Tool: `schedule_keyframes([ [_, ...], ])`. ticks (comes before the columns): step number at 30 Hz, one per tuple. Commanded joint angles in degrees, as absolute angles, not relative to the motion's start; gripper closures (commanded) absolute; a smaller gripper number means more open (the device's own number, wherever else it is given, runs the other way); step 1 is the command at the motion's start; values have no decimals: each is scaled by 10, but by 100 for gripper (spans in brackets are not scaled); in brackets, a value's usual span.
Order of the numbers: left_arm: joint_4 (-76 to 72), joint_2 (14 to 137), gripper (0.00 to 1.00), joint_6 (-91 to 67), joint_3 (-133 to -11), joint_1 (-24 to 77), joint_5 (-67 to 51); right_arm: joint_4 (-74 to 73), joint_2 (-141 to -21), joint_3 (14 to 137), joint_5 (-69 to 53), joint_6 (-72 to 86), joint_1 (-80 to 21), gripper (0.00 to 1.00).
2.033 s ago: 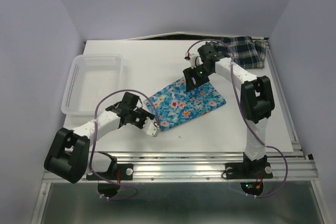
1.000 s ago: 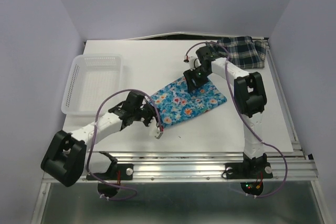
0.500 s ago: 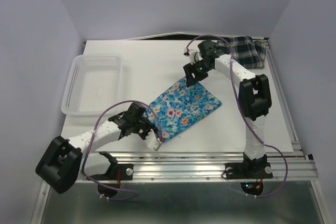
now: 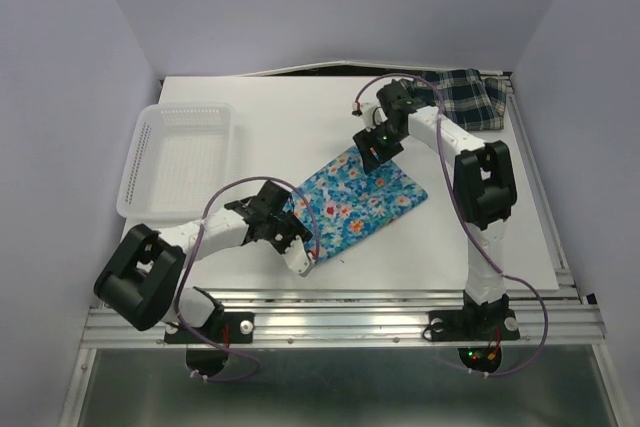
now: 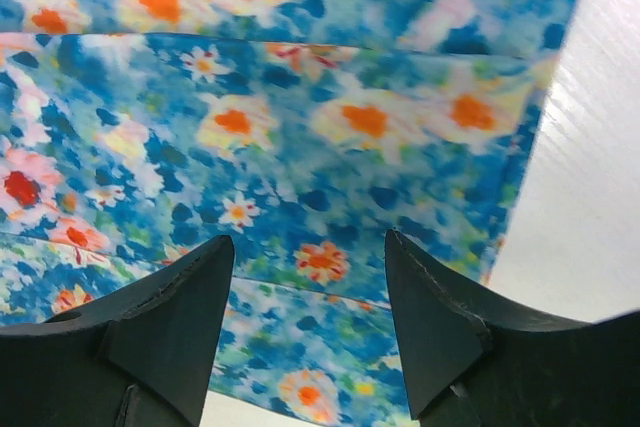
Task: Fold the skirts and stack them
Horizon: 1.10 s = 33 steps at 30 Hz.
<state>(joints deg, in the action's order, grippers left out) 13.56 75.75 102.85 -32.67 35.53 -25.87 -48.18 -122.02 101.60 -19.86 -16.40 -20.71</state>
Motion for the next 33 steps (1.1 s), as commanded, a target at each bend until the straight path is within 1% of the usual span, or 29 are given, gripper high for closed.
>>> schedule_keyframes([
  [1, 177, 820, 50, 1052, -367, 354, -258, -487, -1234, 1031, -156, -178, -208, 33],
  [3, 192, 838, 53, 1086, -381, 354, -260, -487, -1244, 1034, -140, -179, -208, 33],
  [5, 223, 849, 62, 1112, -393, 354, -258, -492, -1263, 1037, -138, -186, -208, 34],
  [6, 235, 855, 80, 1122, -395, 354, -258, -493, -1268, 1036, -140, -187, -208, 34],
  [8, 245, 856, 93, 1123, -401, 354, -264, -493, -1288, 1039, -144, -190, -208, 36],
  [9, 250, 855, 98, 1122, -403, 354, -265, -493, -1295, 1041, -152, -194, -208, 36],
  [10, 257, 853, 100, 1120, -406, 354, -268, -492, -1302, 1042, -156, -197, -208, 36],
  [14, 291, 852, 100, 1057, -453, 354, -300, -483, -1324, 1047, -174, -198, -208, 39],
  [19, 358, 820, 100, 1000, -512, 354, -341, -476, -1309, 1040, -203, -202, -208, 41],
  [23, 399, 793, 100, 995, -526, 363, -352, -470, -1280, 1020, -230, -205, -221, 41],
  [26, 392, 777, 100, 977, -510, 376, -341, -463, -1267, 1009, -242, -200, -238, 41],
  [27, 386, 773, 98, 974, -503, 378, -338, -463, -1265, 1009, -246, -197, -243, 41],
  [28, 376, 770, 89, 969, -496, 378, -336, -461, -1264, 1010, -247, -199, -243, 41],
  [29, 352, 766, 58, 947, -488, 378, -331, -457, -1261, 1011, -250, -203, -243, 40],
  [30, 344, 761, 45, 935, -480, 381, -333, -451, -1251, 1008, -250, -207, -243, 39],
  [31, 337, 751, 38, 923, -482, 381, -343, -430, -1242, 1004, -237, -209, -243, 37],
  [33, 324, 735, 34, 838, -496, 380, -378, -417, -1217, 1000, -222, -211, -243, 34],
])
